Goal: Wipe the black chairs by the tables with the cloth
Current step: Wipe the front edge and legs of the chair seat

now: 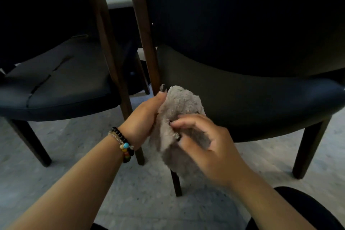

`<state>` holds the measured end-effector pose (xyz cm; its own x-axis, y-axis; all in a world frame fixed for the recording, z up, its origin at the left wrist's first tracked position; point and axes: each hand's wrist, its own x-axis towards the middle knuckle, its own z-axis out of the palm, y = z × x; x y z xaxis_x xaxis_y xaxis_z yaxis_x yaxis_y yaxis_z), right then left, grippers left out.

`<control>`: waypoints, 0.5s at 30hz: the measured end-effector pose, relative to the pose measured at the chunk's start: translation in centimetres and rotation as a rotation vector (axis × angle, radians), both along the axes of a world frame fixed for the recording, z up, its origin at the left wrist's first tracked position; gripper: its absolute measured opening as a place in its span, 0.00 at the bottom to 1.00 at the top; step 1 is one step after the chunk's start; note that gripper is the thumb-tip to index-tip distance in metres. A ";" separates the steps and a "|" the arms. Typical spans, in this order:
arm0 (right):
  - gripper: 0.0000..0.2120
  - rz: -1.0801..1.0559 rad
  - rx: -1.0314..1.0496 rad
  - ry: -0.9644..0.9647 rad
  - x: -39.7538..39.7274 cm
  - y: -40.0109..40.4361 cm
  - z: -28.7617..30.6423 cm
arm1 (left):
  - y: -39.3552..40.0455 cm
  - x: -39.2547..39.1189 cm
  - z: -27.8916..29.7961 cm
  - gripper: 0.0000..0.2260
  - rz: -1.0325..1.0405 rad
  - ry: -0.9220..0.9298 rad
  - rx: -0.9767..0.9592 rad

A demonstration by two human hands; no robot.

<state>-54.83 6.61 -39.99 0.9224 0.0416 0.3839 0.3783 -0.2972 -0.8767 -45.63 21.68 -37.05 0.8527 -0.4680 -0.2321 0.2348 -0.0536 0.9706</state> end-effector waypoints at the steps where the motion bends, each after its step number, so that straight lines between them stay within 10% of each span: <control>1: 0.10 0.026 0.126 0.044 0.1 -0.2 -0.1 | 0.0 0.1 0.0 0.14 0.047 -0.044 0.038; 5: 0.16 -0.168 0.351 0.031 1.0 0.1 -0.9 | -0.3 0.1 0.2 0.05 0.171 -0.124 0.047; 9: 0.31 -0.115 0.516 0.192 3.3 1.4 -1.0 | -0.3 0.1 1.1 0.17 0.004 -0.036 -0.057; 15: 0.17 -0.309 0.901 0.141 7.2 1.5 -0.5 | 2.7 2.8 2.4 0.19 0.277 -0.160 -0.153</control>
